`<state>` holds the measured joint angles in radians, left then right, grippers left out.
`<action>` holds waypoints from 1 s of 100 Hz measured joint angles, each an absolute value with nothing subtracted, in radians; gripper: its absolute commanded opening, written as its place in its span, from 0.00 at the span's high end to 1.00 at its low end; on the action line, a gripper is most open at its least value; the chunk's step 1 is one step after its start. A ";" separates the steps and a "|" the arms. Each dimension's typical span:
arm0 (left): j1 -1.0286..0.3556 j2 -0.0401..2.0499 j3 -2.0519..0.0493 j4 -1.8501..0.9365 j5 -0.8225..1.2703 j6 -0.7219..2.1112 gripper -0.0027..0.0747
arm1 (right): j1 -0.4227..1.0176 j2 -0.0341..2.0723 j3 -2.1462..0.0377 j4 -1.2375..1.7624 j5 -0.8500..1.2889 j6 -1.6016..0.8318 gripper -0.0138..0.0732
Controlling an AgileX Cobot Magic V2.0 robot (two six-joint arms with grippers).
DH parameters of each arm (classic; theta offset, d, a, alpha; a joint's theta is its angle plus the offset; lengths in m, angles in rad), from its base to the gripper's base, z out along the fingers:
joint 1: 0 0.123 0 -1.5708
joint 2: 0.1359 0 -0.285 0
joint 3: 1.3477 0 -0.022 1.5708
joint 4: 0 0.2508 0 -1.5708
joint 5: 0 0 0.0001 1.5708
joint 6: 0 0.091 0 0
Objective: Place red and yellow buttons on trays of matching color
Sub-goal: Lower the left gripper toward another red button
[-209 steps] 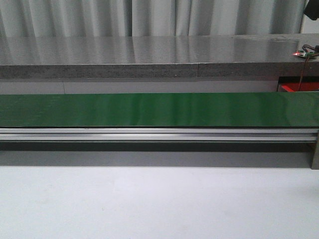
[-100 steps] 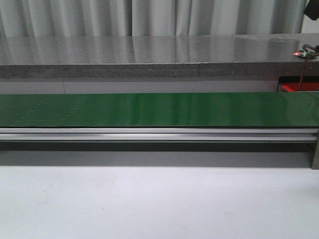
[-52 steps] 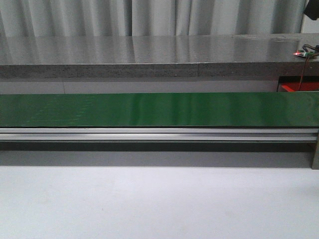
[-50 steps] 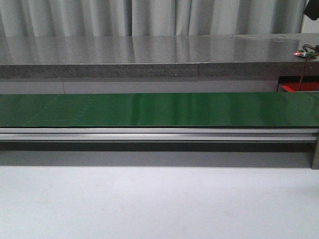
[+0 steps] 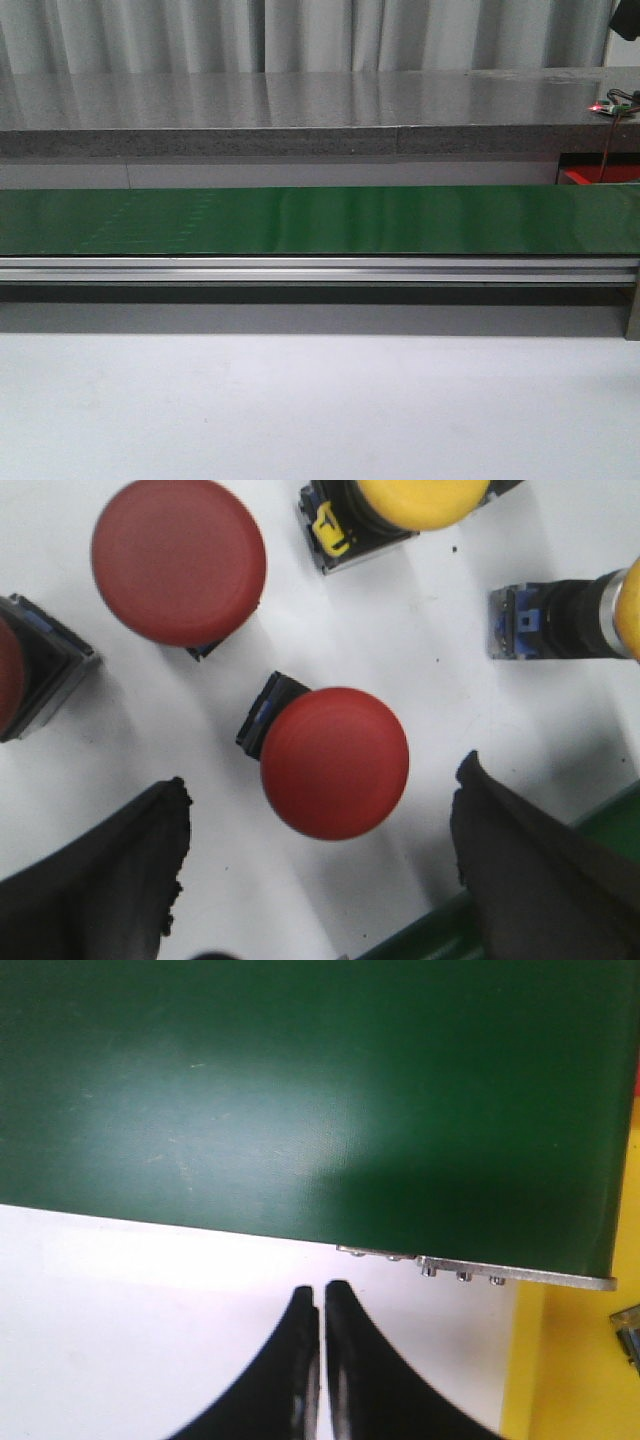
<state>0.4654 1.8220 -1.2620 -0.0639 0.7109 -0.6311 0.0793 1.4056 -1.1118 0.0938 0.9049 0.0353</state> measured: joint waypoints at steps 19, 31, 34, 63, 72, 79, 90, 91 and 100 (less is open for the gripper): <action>0.465 1.857 -1.262 -0.060 0.679 -0.644 0.30 | 0.079 1.406 -1.112 0.094 0.905 0.035 0.81; 0.465 1.869 -1.262 -0.060 0.653 -0.657 0.34 | 0.079 1.406 -1.112 0.094 0.905 0.035 0.81; 0.465 1.871 -1.262 -0.060 0.653 -0.658 0.35 | 0.079 1.406 -1.112 0.094 0.905 0.035 0.81; 0.465 1.896 -1.262 -0.059 0.642 -0.662 0.55 | 0.079 1.406 -1.112 0.094 0.905 0.035 0.81; 0.465 1.896 -1.264 -0.059 0.638 -0.664 0.63 | 0.079 1.406 -1.112 0.094 0.905 0.035 0.81; 0.465 1.896 -1.268 -0.059 0.638 -0.664 0.68 | 0.079 1.406 -1.112 0.094 0.905 0.035 0.81; 0.465 1.896 -1.289 -0.059 0.638 -0.664 0.74 | 0.079 1.406 -1.112 0.094 0.905 0.035 0.81; 0.465 1.896 -1.293 -0.059 0.638 -0.664 0.75 | 0.079 1.406 -1.112 0.094 0.905 0.035 0.81; 0.465 1.896 -1.319 -0.056 0.651 -0.664 0.76 | 0.079 1.406 -1.112 0.094 0.905 0.035 0.81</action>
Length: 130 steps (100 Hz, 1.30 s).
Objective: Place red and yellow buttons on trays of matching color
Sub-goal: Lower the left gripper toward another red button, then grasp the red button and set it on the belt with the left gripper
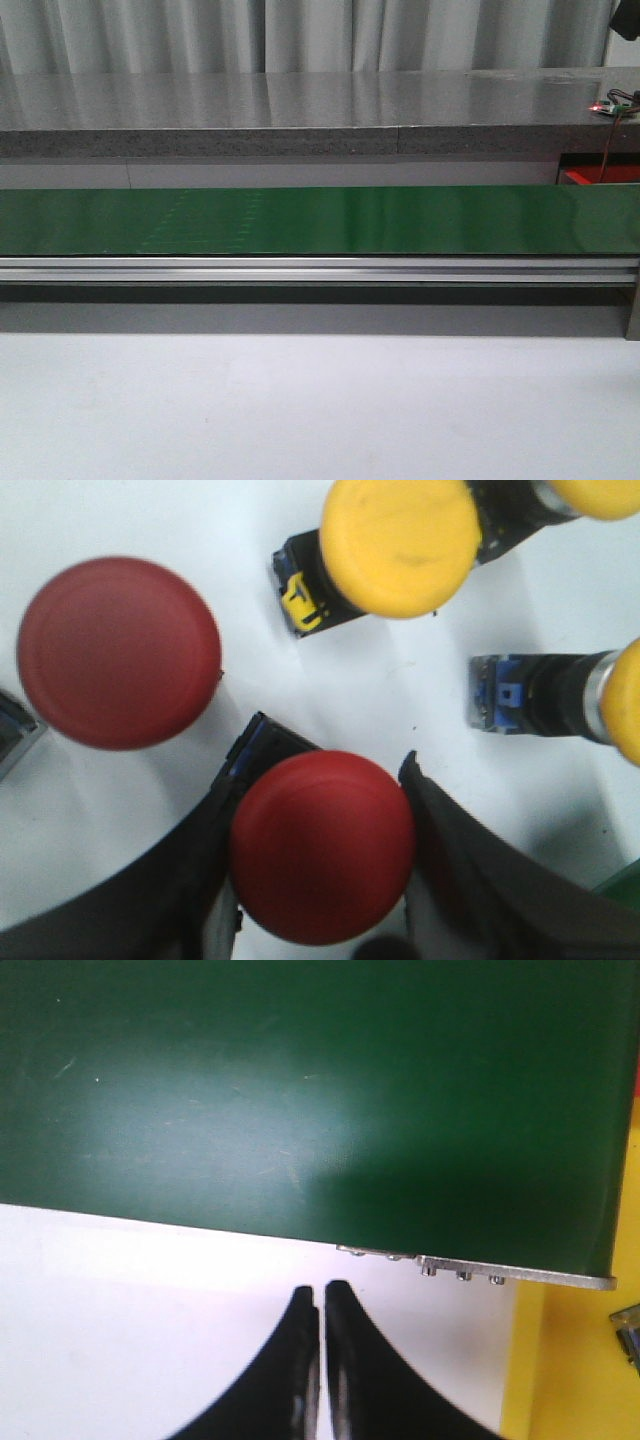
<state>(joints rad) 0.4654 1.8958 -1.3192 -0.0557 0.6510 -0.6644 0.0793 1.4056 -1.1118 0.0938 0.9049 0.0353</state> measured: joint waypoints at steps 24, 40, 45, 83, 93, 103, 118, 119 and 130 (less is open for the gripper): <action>0.422 1.879 -1.405 -0.041 0.755 -0.619 0.76 | 0.079 1.406 -1.112 0.094 0.905 0.035 0.81; 0.390 1.847 -1.456 -0.032 0.821 -0.563 0.76 | 0.079 1.406 -1.112 0.094 0.905 0.035 0.81; 0.388 1.833 -1.470 -0.029 0.845 -0.542 0.76 | 0.079 1.406 -1.112 0.094 0.905 0.035 0.81; 0.386 1.751 -1.517 -0.086 1.043 -0.253 0.76 | 0.079 1.406 -1.112 0.094 0.905 0.035 0.81; 0.385 1.751 -1.517 -0.145 1.082 -0.170 0.76 | 0.079 1.406 -1.112 0.094 0.905 0.035 0.81; 0.372 1.751 -1.517 -0.169 1.091 -0.115 0.76 | 0.079 1.406 -1.112 0.094 0.905 0.035 0.81; 0.331 1.751 -1.517 -0.173 1.093 -0.060 0.76 | 0.079 1.406 -1.112 0.094 0.905 0.035 0.81; 0.327 1.751 -1.517 -0.173 1.095 -0.057 0.76 | 0.079 1.406 -1.112 0.094 0.905 0.035 0.81; 0.301 1.764 -1.517 -0.181 1.109 -0.038 0.76 | 0.079 1.406 -1.112 0.094 0.905 0.035 0.81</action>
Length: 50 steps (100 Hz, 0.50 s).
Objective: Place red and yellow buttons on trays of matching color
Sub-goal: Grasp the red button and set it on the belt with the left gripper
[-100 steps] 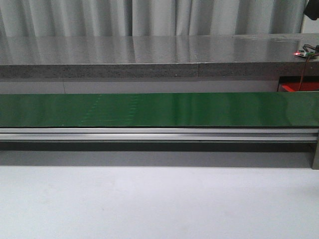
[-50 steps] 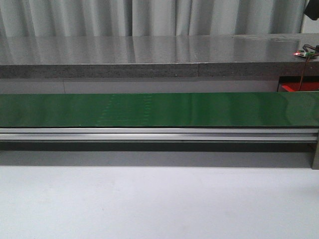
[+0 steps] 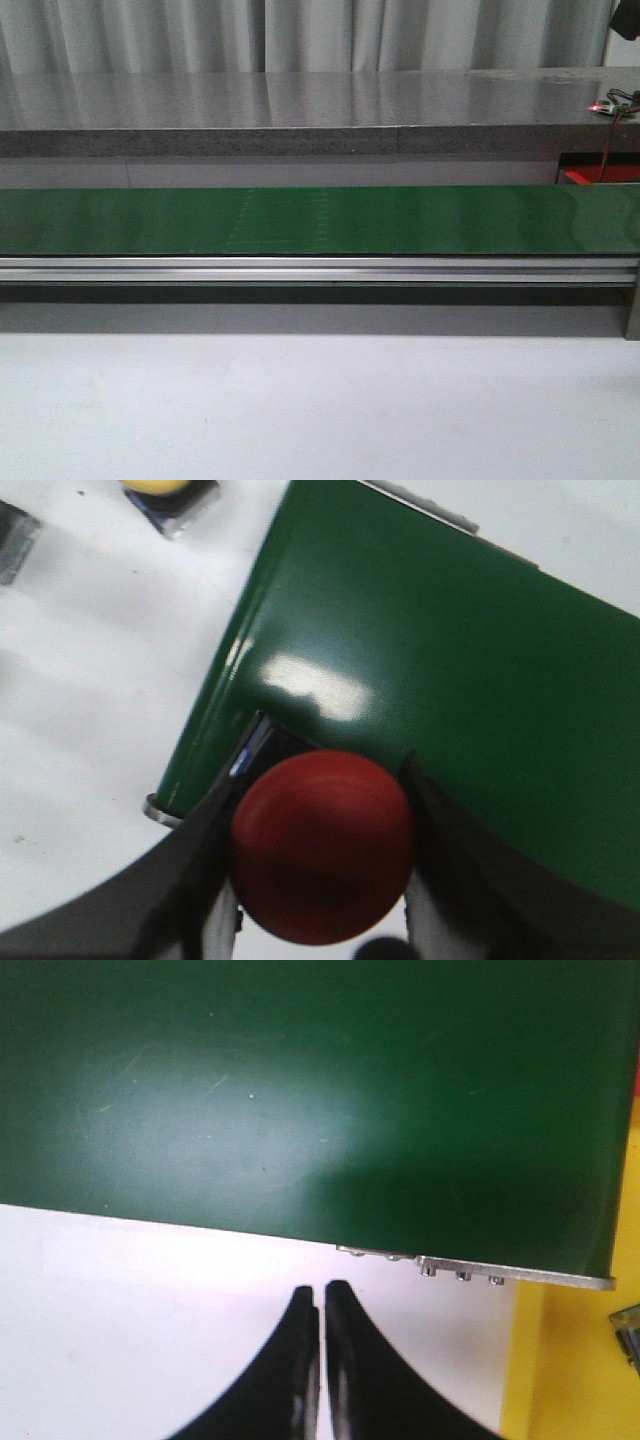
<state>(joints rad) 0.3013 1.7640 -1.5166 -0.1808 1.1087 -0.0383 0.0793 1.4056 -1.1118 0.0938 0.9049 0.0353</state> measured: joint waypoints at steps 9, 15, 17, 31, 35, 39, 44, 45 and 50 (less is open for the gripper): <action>0.291 1.781 -1.517 -0.185 1.113 -0.034 0.76 | 0.079 1.406 -1.112 0.094 0.905 0.035 0.81; 0.287 1.791 -1.517 -0.187 1.118 -0.030 0.76 | 0.079 1.406 -1.112 0.094 0.905 0.035 0.81; 0.285 1.796 -1.517 -0.189 1.120 -0.024 0.76 | 0.079 1.406 -1.112 0.094 0.905 0.035 0.81; 0.285 1.824 -1.517 -0.223 1.125 0.000 0.72 | 0.079 1.406 -1.112 0.094 0.905 0.035 0.81; 0.285 1.829 -1.517 -0.232 1.125 0.012 0.68 | 0.079 1.406 -1.112 0.094 0.905 0.035 0.81; 0.285 1.831 -1.517 -0.236 1.125 0.025 0.61 | 0.079 1.406 -1.112 0.094 0.905 0.035 0.81; 0.285 1.831 -1.517 -0.242 1.125 0.036 0.50 | 0.079 1.406 -1.112 0.094 0.905 0.035 0.81; 0.285 1.831 -1.517 -0.243 1.125 0.036 0.47 | 0.079 1.406 -1.112 0.094 0.905 0.035 0.81; 0.285 1.831 -1.517 -0.245 1.125 0.044 0.36 | 0.079 1.406 -1.112 0.094 0.905 0.035 0.81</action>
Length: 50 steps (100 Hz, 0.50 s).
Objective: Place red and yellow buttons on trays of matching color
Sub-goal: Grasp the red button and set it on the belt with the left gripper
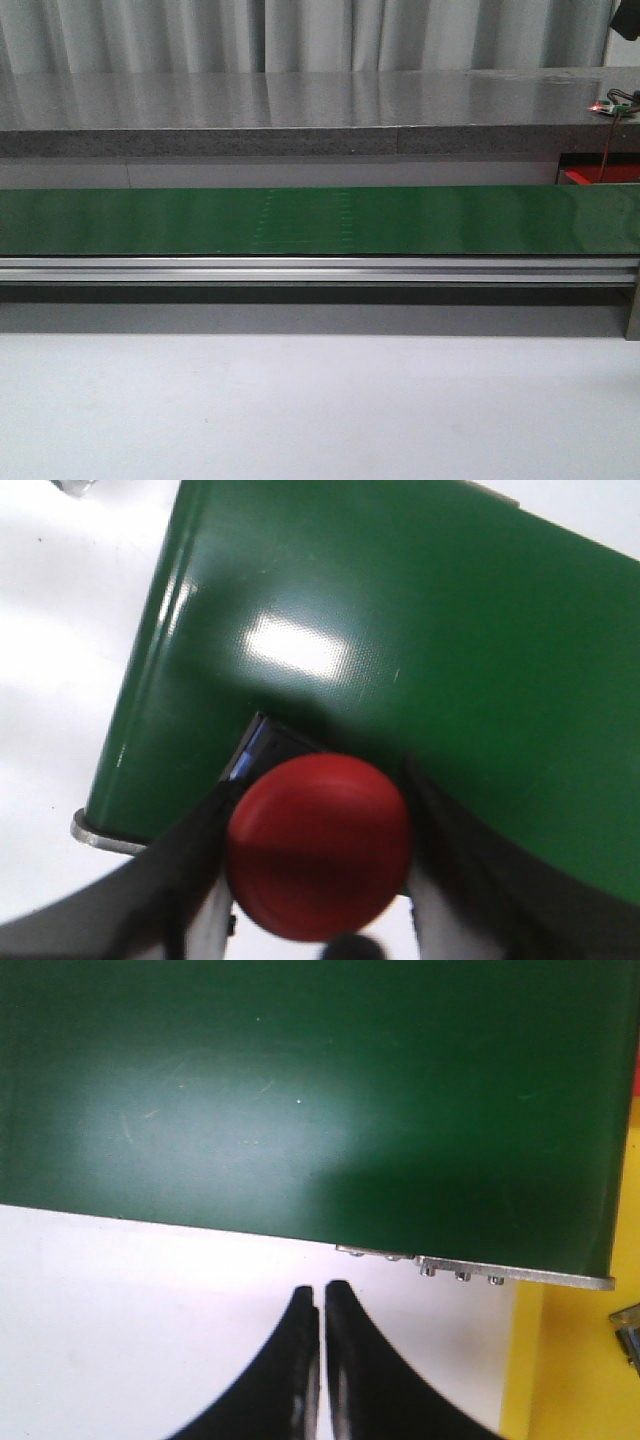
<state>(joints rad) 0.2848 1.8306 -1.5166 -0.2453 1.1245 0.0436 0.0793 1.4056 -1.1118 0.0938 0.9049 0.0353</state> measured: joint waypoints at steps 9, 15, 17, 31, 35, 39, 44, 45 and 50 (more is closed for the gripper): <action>0.284 1.831 -1.517 -0.251 1.125 0.050 0.24 | 0.079 1.406 -1.112 0.094 0.905 0.035 0.81; 0.284 1.831 -1.519 -0.253 1.128 0.051 0.22 | 0.079 1.406 -1.112 0.094 0.905 0.035 0.81; 0.284 1.831 -1.521 -0.255 1.133 0.051 0.22 | 0.079 1.406 -1.112 0.094 0.905 0.035 0.81; 0.284 1.831 -1.560 -0.260 1.160 0.051 0.22 | 0.079 1.406 -1.112 0.094 0.905 0.035 0.81; 0.284 1.828 -1.576 -0.266 1.163 0.051 0.22 | 0.079 1.406 -1.112 0.094 0.905 0.035 0.81; 0.284 1.823 -1.590 -0.269 1.165 0.051 0.22 | 0.079 1.406 -1.112 0.094 0.905 0.035 0.81; 0.283 1.813 -1.609 -0.274 1.165 0.052 0.22 | 0.079 1.406 -1.112 0.094 0.905 0.035 0.81; 0.283 1.811 -1.615 -0.274 1.165 0.052 0.22 | 0.079 1.406 -1.112 0.094 0.905 0.035 0.81; 0.283 1.797 -1.633 -0.275 1.163 0.052 0.23 | 0.079 1.406 -1.112 0.094 0.905 0.035 0.81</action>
<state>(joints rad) 0.2827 1.7972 -1.6332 -0.2754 1.1629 0.0517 0.0793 1.4056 -1.1118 0.0938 0.9049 0.0353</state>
